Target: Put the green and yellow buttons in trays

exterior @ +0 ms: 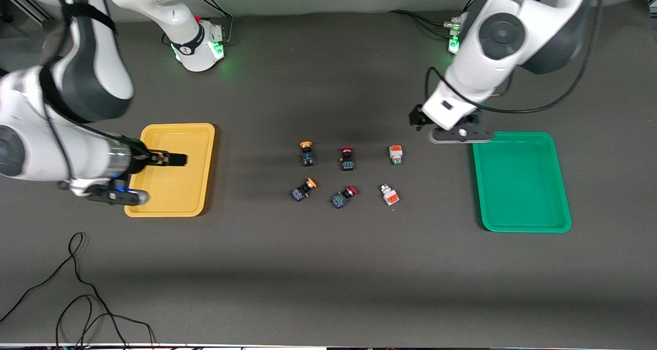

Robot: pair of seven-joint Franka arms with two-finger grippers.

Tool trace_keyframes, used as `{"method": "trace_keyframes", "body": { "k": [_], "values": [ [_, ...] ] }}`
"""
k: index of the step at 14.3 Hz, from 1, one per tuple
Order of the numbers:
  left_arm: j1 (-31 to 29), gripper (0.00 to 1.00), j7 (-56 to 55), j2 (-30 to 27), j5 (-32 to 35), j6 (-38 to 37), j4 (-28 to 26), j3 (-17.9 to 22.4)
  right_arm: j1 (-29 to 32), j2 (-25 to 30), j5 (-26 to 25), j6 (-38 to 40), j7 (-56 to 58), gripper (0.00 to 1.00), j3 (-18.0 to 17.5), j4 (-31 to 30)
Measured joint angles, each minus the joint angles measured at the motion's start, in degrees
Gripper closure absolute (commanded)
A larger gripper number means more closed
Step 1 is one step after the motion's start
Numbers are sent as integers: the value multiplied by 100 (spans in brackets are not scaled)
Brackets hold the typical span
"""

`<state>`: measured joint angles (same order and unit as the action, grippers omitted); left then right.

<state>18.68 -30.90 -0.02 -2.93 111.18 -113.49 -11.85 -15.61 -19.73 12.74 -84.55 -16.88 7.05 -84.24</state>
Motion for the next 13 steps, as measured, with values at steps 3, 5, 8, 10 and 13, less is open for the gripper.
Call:
{"method": "trace_keyframes", "body": {
  "k": [3, 5, 8, 10, 13],
  "values": [
    [153, 0, -160, 20, 0, 297, -293, 1, -86, -159, 438, -6, -150, 3, -3, 27],
    [189, 0, -261, 98, -2, 736, -612, 4, -291, -296, 655, -190, -481, 3, -7, 29],
    [372, 1, -530, 593, 2, 1533, -930, 4, -743, -579, 707, -586, -1082, 2, -15, 36],
    [436, 1, -565, 1083, 70, 2067, -1024, 4, -924, -720, 782, -725, -1359, 1, -17, 53],
    [436, 1, -571, 1626, 300, 2756, -1211, 16, -1056, -803, 963, -796, -1659, 0, -17, 105]
  ]
}}
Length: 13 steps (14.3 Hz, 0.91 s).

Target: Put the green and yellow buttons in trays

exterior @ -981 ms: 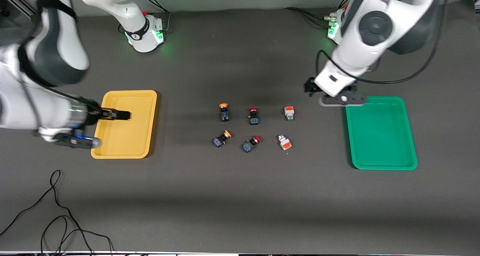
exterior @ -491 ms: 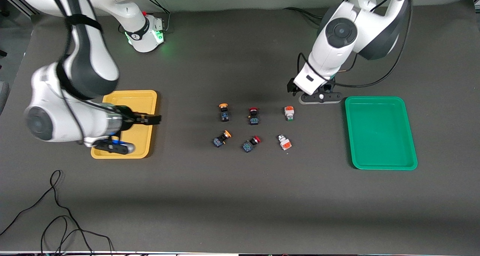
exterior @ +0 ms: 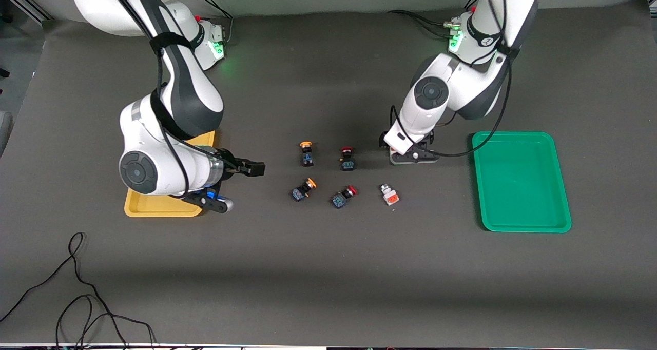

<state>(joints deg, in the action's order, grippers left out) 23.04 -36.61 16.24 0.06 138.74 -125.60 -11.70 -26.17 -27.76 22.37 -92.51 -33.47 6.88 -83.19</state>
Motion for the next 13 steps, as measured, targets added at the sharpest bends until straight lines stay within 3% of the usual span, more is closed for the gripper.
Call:
{"method": "trace_keyframes", "body": {
  "k": [6, 7, 9, 11, 13],
  "values": [
    [9, 1, -28, 666, 114, 686, -101, 5, -621, -687, 305, -678, -74, 0, -15, -14],
    [26, 6, -69, 736, 115, 726, -103, 5, -735, -849, 324, -843, -78, 0, -18, -12],
    [77, 20, -213, 817, 117, 804, -105, 4, -953, -1118, 336, -1059, -79, 0, -20, -15],
    [150, 55, -401, 856, 119, 853, -106, 4, -1189, -1291, 349, -1378, -80, 1, -28, -125],
    [196, 74, -493, 868, 120, 869, -106, 3, -1542, -1343, 353, -2101, -80, 1, -34, -574]
  ]
}}
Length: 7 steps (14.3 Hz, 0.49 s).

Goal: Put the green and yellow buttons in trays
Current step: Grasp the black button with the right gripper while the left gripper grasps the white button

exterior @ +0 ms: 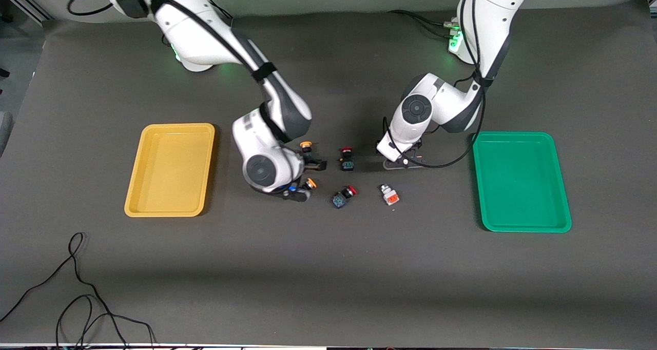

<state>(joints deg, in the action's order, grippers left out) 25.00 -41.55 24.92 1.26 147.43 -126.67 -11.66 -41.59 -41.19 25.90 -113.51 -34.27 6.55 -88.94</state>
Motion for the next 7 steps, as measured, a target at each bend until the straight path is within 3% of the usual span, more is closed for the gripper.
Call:
{"method": "trace_keyframes", "body": {
  "k": [2, 4, 5, 7],
  "values": [
    [0, 75, -16, -1, 0, 1, 5, 7, -264, -35, 0, -399, 4, 2, 1, -384],
    [-2, 75, -73, -15, 0, 2, 38, 25, -315, -96, 0, -466, 86, 16, 5, -513],
    [-10, 75, -113, -65, 0, -7, 79, 46, -305, -117, 0, -466, 149, 34, 21, -533],
    [-97, 77, -128, -397, -1, -373, 212, 90, -280, -120, 0, -463, 219, 88, 49, -559]
  ]
}}
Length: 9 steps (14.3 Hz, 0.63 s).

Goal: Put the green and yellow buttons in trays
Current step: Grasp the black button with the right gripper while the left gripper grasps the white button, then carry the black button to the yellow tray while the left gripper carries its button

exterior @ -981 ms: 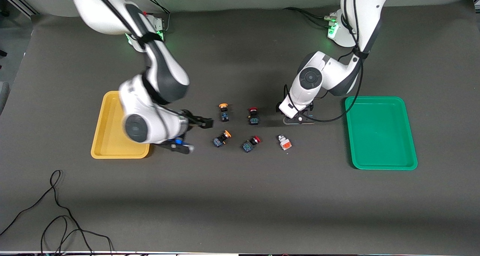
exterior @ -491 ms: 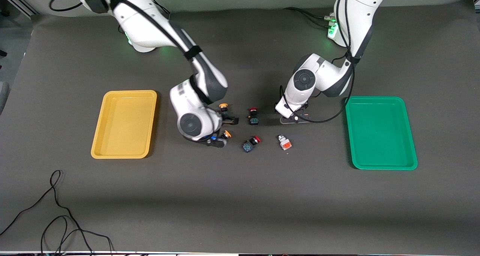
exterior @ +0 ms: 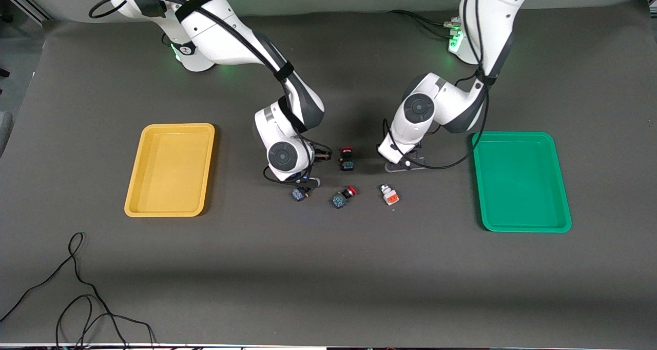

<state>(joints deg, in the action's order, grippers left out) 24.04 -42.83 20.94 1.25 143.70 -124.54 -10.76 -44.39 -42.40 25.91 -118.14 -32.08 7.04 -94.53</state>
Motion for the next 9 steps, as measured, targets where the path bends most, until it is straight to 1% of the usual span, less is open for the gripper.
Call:
{"method": "trace_keyframes", "body": {
  "k": [1, 4, 6, 8, 9],
  "values": [
    [-79, 77, 0, -294, -2, -408, 107, 4, 9, 1, 0, 0, 15, 100, 5, 1],
    [-334, 79, 1, -1229, -2, -1765, 573, 20, 16, 5, 0, 0, 16, 100, 25, 6],
    [-571, 79, 154, -1568, -1, -2298, 802, 27, 26, 68, 1, 65, 12, 100, 125, 39],
    [-1015, 79, 765, -1726, -67, -2704, 897, 43, 67, 321, 5, 585, -87, 100, 418, 165],
    [-1332, 79, 1210, -1786, -115, -2890, 909, 56, 97, 532, 6, 943, -109, 100, 640, 234]
  ]
}}
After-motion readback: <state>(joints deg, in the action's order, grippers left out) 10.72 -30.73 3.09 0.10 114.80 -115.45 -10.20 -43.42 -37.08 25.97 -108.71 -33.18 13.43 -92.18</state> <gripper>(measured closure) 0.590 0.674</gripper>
